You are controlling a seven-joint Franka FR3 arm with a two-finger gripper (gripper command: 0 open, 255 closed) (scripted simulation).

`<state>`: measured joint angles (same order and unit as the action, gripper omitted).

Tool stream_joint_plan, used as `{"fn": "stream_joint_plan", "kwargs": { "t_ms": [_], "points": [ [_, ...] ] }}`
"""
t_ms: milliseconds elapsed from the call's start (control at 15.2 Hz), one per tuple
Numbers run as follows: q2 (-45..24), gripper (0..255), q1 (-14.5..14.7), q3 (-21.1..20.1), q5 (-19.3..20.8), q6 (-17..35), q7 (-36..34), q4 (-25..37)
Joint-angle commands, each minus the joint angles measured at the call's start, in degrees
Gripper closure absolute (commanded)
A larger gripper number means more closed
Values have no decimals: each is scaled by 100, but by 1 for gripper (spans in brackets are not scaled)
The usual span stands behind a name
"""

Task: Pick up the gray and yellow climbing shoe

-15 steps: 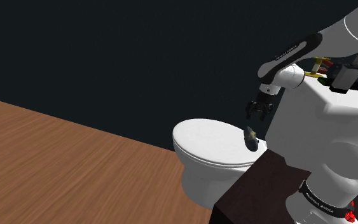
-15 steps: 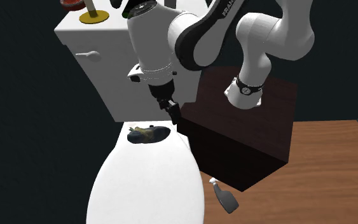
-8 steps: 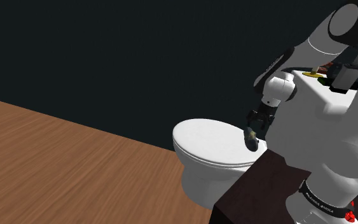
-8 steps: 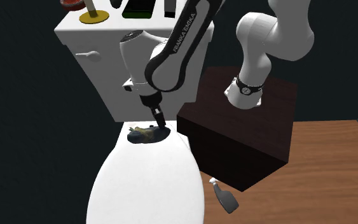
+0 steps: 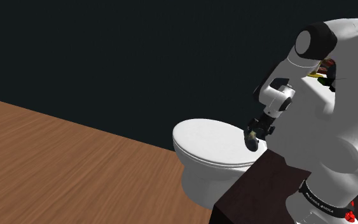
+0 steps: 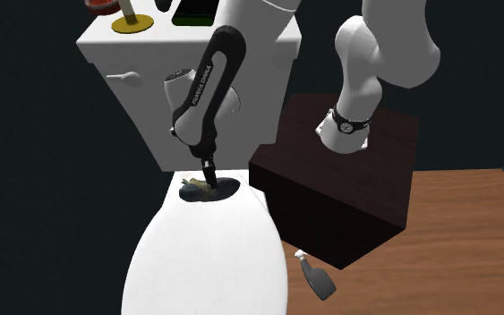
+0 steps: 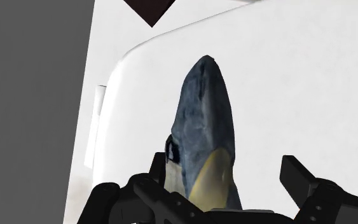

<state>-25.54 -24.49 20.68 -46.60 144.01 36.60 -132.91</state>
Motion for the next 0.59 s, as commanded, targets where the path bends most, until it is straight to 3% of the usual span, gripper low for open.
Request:
{"fn": "stream_joint_plan", "kwargs": {
  "t_ms": [0, 528],
  "points": [
    [-244, 0, -142, -91, -221, 31, 156, 131],
    [-773, 0, -380, -402, -635, 264, 528, 361]
  ]
}}
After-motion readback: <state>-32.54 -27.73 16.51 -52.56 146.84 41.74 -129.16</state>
